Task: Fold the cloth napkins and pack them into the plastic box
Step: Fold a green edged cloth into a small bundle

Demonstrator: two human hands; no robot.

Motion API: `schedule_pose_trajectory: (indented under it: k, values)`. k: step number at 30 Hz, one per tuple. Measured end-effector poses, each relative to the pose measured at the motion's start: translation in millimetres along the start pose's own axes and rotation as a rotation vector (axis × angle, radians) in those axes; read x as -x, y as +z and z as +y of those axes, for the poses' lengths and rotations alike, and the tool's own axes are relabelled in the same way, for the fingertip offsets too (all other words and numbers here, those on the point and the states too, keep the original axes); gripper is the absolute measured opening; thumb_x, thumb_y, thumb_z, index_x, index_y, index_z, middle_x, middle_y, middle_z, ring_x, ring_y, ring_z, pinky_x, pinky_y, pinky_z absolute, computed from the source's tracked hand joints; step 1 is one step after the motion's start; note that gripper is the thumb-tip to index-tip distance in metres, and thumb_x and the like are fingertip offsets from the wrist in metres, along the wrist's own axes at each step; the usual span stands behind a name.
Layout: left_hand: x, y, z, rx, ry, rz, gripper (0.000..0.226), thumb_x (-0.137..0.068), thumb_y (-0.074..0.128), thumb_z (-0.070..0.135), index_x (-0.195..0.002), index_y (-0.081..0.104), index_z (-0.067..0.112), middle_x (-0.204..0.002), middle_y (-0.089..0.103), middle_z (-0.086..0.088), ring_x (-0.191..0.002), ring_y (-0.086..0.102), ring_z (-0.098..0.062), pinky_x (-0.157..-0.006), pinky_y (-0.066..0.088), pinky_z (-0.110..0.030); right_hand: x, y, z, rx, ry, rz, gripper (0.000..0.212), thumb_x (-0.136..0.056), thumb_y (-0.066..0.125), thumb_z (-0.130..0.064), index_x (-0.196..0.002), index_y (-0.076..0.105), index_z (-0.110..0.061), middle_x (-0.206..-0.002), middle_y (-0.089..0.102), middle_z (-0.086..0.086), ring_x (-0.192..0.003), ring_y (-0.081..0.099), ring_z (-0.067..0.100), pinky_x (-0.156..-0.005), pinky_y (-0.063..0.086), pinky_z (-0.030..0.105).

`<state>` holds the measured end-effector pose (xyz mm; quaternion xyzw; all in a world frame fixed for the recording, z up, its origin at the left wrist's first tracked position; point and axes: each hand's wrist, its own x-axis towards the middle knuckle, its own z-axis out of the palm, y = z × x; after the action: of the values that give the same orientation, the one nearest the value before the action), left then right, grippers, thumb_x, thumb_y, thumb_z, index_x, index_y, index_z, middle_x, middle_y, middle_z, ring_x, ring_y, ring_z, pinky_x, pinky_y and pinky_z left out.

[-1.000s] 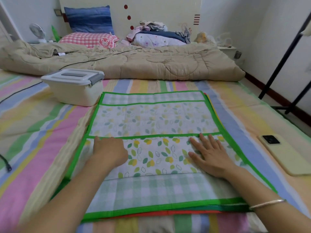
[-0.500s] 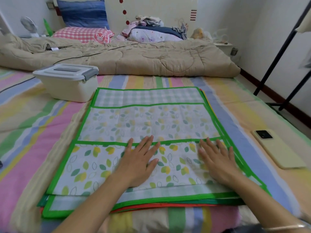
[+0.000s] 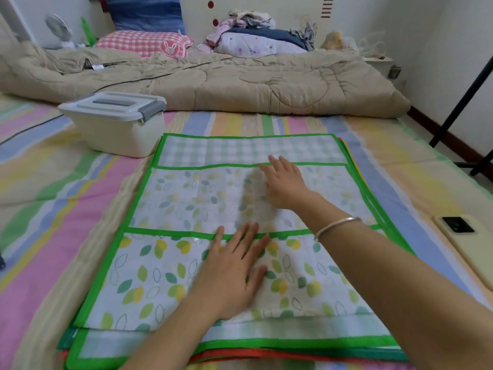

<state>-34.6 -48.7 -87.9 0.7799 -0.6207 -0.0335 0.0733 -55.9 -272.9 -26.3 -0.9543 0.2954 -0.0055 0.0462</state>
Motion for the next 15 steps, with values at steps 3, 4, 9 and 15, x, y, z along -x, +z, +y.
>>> schedule_pose_trajectory:
  k: [3,4,9,15]
  values:
    - [0.0,2.2,-0.3,0.008,-0.001,0.017,0.064,-0.098,0.000,0.055,-0.159,0.002,0.036,-0.166,-0.010,0.010,-0.152,-0.014,-0.008,-0.122,-0.005,-0.051,-28.4,-2.4,-0.7,0.081,0.031,-0.050,0.067,-0.096,0.041,-0.019,-0.155,0.010,-0.016,-0.163,-0.002,0.007,-0.150,-0.005,0.028,-0.120,-0.002,0.049]
    - [0.3,3.2,-0.2,0.008,-0.004,0.015,0.064,-0.098,0.000,0.055,-0.159,0.001,0.037,-0.166,-0.011,0.011,-0.151,-0.014,-0.007,-0.122,-0.006,-0.051,-35.0,-3.0,0.5,0.103,0.042,-0.063,0.068,-0.095,0.042,-0.021,-0.155,0.009,-0.015,-0.163,0.001,0.008,-0.150,-0.003,0.028,-0.120,-0.002,0.050]
    - [0.3,6.0,-0.8,0.029,-0.004,0.029,0.063,-0.099,0.004,0.055,-0.159,0.004,0.036,-0.166,-0.009,0.010,-0.152,-0.011,-0.008,-0.122,-0.006,-0.052,-49.8,-2.7,7.6,0.110,0.076,-0.060,0.061,-0.094,0.045,-0.025,-0.150,0.024,-0.016,-0.151,0.034,0.010,-0.140,0.029,0.031,-0.119,0.010,0.050]
    - [1.0,4.5,-1.7,0.033,0.002,0.039,0.062,-0.100,0.008,0.055,-0.159,0.010,0.036,-0.167,-0.003,0.010,-0.153,-0.007,-0.009,-0.122,-0.004,-0.053,-40.7,-20.1,12.5,0.097,-0.008,0.259,0.036,-0.097,0.051,-0.024,-0.131,0.057,-0.016,-0.124,0.056,0.009,-0.118,0.045,0.029,-0.093,0.035,0.037]
